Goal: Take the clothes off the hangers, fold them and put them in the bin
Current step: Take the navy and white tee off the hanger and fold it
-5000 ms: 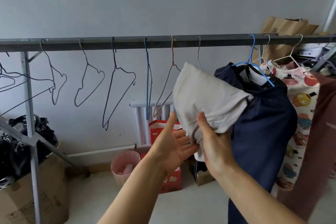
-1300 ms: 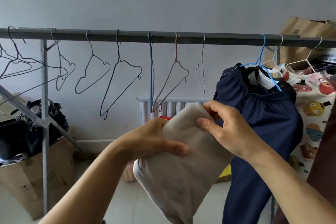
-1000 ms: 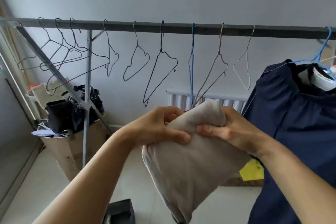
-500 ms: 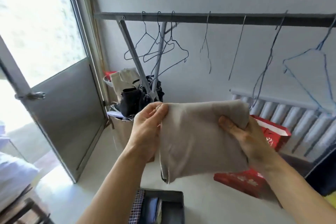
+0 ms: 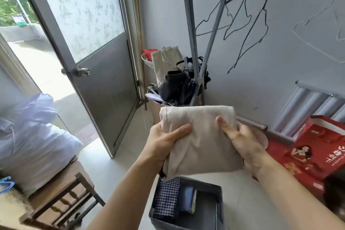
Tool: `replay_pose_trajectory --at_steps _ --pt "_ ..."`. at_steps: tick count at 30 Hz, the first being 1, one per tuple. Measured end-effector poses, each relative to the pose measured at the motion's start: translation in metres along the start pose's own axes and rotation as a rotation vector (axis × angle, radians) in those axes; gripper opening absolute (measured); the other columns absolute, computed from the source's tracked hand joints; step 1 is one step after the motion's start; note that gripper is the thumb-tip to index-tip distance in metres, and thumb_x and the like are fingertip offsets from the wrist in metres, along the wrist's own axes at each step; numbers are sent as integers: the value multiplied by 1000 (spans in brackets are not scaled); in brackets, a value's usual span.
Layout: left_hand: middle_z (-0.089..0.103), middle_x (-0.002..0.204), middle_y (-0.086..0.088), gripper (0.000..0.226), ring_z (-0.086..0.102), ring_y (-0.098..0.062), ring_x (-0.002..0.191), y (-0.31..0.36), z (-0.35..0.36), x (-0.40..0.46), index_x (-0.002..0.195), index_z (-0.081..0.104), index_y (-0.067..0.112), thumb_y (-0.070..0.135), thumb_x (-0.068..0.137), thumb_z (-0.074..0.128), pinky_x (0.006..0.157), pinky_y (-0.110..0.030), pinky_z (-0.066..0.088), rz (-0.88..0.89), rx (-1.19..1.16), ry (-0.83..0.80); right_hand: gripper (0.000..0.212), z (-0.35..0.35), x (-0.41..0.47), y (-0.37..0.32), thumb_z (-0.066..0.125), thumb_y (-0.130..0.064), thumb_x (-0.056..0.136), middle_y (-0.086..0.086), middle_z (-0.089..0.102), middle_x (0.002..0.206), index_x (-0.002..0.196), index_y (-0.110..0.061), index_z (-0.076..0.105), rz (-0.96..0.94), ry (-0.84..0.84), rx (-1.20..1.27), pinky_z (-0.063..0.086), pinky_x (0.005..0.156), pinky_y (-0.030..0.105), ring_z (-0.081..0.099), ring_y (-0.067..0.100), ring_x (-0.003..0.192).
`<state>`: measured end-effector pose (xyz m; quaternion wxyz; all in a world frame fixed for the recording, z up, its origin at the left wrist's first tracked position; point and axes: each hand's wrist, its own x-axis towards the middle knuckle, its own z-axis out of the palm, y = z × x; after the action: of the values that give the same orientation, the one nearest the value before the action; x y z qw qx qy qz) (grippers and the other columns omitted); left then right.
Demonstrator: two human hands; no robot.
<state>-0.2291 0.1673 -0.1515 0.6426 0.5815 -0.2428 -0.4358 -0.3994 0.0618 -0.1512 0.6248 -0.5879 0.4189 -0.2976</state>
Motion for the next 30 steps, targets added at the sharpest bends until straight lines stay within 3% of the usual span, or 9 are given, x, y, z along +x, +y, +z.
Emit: replay_pose_trajectory --at_steps 2,4,9,15,20,24,26,28,30 --pt "77 86 -11 34 75 -22 78 -10 -9 12 100 68 0 13 73 84 61 -29 59 30 -6 103 60 10 16 13 75 -57 67 0 77 95 111 -17 67 53 -24 -13 57 87 41 72 19 94" --pt "77 86 -7 34 75 -20 80 -22 -17 27 100 68 4 15 73 85 64 -29 60 55 15 172 44 18 35 25 77 -40 74 5 76 101 110 -16 67 82 -59 10 54 93 49 70 27 100" --pt "77 88 -7 30 75 -22 83 -64 -43 66 96 69 8 29 79 80 71 -36 61 61 23 292 20 31 90 57 70 -18 87 9 72 100 104 -12 64 87 -60 29 55 77 36 67 23 89" --pt "68 97 -9 44 68 -19 82 -124 -80 108 106 61 5 43 86 64 70 -32 56 -232 -176 232 25 20 156 84 69 -15 85 13 72 98 109 -6 65 145 -222 -2 57 68 28 69 22 84" --pt "73 104 4 69 66 -13 101 -138 -96 157 105 69 14 74 73 64 89 -31 48 -245 222 -160 44 19 207 113 84 -23 71 13 70 101 108 -6 67 277 -477 -114 56 77 33 67 24 88" --pt "75 106 -3 38 71 -20 99 -171 -91 177 102 73 13 39 75 76 79 -28 55 -411 145 -343 83 34 241 149 95 -42 48 19 68 112 117 -4 67 354 -610 -56 55 85 36 67 27 95" --pt "72 114 -13 50 70 -28 105 -202 -94 184 113 68 5 32 72 80 82 -34 57 -424 -28 -271 82 38 255 177 82 -57 64 20 66 120 123 -3 64 423 -616 156 52 95 39 66 29 106" --pt "71 117 -16 61 68 -32 108 -235 -98 192 117 66 2 31 66 83 85 -38 57 -413 -156 -180 92 43 259 220 42 -73 87 23 52 140 140 2 48 434 -660 443 30 116 45 47 35 133" --pt "71 115 -15 65 69 -33 107 -270 -102 203 116 67 3 31 60 86 87 -40 57 -414 -199 -77 111 41 264 270 28 -85 82 25 30 154 149 3 29 551 -695 673 11 119 48 23 39 145"
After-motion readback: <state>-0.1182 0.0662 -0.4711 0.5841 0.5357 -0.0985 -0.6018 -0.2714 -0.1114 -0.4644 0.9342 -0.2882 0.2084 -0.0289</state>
